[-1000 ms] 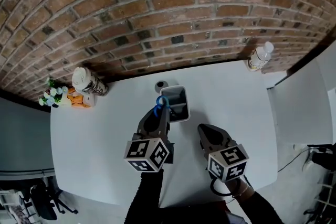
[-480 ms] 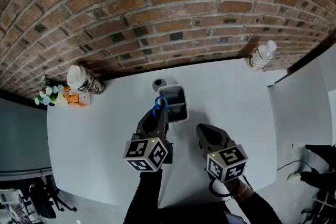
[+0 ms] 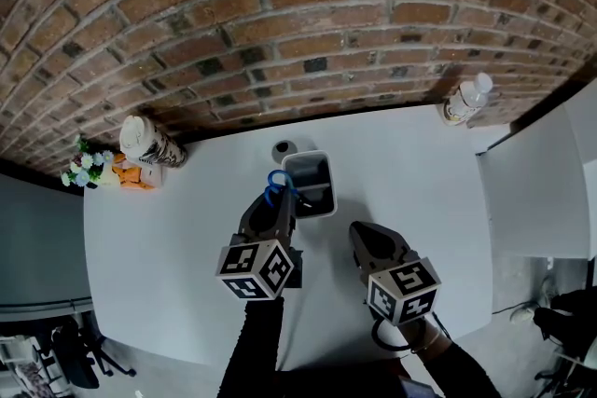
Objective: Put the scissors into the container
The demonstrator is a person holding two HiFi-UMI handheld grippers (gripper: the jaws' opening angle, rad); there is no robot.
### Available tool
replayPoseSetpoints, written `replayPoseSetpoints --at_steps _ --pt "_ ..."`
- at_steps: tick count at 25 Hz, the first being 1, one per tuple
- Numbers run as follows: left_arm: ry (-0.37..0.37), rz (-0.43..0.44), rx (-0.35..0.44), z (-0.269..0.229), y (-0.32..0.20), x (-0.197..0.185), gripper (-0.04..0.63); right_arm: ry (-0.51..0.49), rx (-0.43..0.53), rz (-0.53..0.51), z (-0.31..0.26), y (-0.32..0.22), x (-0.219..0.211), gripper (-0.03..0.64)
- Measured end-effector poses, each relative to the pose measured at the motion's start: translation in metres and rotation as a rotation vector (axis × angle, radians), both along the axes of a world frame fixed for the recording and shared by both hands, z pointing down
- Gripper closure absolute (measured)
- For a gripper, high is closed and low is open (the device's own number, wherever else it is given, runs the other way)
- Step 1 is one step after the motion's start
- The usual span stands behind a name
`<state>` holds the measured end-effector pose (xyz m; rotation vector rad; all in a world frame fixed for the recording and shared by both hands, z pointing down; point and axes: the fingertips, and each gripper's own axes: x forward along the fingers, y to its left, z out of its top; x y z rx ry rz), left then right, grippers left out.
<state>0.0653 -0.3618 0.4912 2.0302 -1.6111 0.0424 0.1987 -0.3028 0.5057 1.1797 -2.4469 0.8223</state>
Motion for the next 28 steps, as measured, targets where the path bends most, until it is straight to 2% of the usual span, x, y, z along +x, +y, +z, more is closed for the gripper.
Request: replayPoseSetpoints --at_steps 14,28 --pt "-0.033 -0.044 -0.046 0.008 0.007 -0.016 0.411 0.007 0.005 0.015 -0.002 0.008 0.002 0.607" --pt "0.008 -0.024 -0.019 -0.009 0.048 -0.026 0.411 0.018 0.032 0.039 -0.014 0.037 -0.005 0.608"
